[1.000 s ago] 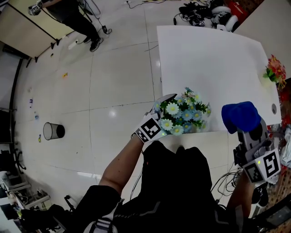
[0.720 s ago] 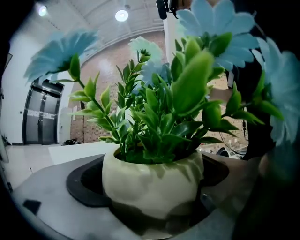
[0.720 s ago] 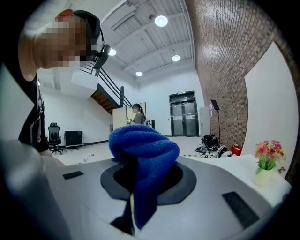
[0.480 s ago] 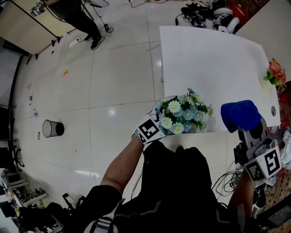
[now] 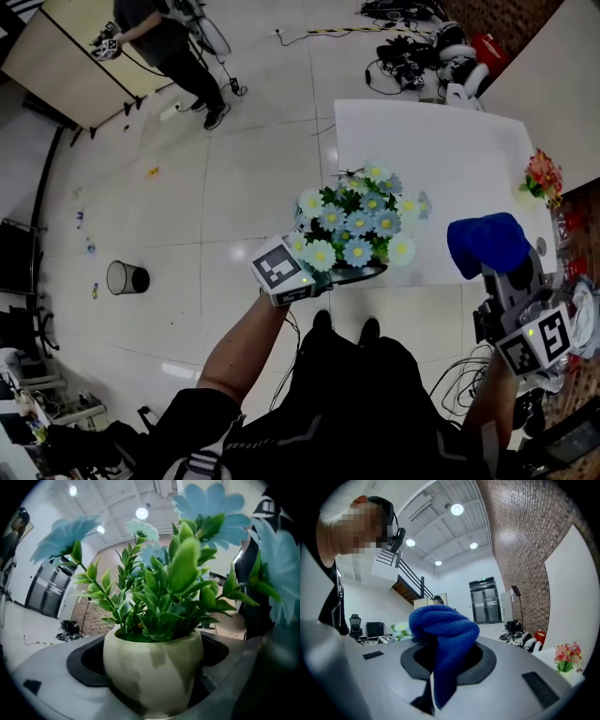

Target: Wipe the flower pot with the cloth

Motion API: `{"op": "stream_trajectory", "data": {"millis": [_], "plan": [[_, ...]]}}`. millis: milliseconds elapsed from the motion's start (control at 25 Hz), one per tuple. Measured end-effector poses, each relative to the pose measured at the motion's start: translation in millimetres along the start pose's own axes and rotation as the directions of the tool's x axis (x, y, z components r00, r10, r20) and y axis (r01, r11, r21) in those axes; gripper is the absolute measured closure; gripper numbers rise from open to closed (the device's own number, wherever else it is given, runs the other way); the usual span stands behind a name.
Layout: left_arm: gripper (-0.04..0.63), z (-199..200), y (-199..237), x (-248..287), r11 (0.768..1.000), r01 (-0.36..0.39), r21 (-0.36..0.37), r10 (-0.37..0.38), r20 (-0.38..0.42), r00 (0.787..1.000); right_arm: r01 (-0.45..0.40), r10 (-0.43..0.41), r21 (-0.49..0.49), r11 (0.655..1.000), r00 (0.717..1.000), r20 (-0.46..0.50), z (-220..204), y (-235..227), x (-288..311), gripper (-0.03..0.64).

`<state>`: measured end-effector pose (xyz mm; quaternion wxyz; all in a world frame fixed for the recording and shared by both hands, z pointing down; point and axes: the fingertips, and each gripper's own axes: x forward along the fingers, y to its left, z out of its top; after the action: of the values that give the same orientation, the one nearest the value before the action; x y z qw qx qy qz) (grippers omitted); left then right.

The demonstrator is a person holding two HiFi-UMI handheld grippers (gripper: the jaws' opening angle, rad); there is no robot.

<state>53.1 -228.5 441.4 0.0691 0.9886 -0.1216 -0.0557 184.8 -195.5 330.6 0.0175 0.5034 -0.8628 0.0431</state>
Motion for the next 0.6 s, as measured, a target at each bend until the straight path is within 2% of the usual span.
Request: {"op": "stream_trajectory", "data": {"millis": [120, 240, 440, 600], "plan": [[0.038, 73.2, -16.6, 2.8, 1.0, 0.005, 0.015, -0.005, -0.004, 1.0, -0.032, 0.032, -0.006, 0.999, 0.999, 0.043, 47.6, 13.3, -8.1, 0.546], [0.038, 120.3, -33.0, 16.8, 0.998, 0.004, 0.059, -0.002, -0.036, 0.999, -0.093, 0.094, -0.01, 0.996, 0.992, 0.083, 78.4, 23.4, -20.2, 0.546], [0.038, 175.4, -31.7, 37.7, 0.997, -0.008, 0.075, 0.011, -0.043, 0.999, -0.196, 0.201, -0.046, 0.979, 0.972, 0.12, 103.8, 56.4, -18.6, 0.546], [0.038, 193.7, -37.7, 40.5, 0.993, -0.007, 0.115, 0.016, -0.074, 0.997, -0.276, 0.279, -0.045, 0.96, 0.955, 0.098, 109.5, 90.4, -7.4, 0.546]]}}
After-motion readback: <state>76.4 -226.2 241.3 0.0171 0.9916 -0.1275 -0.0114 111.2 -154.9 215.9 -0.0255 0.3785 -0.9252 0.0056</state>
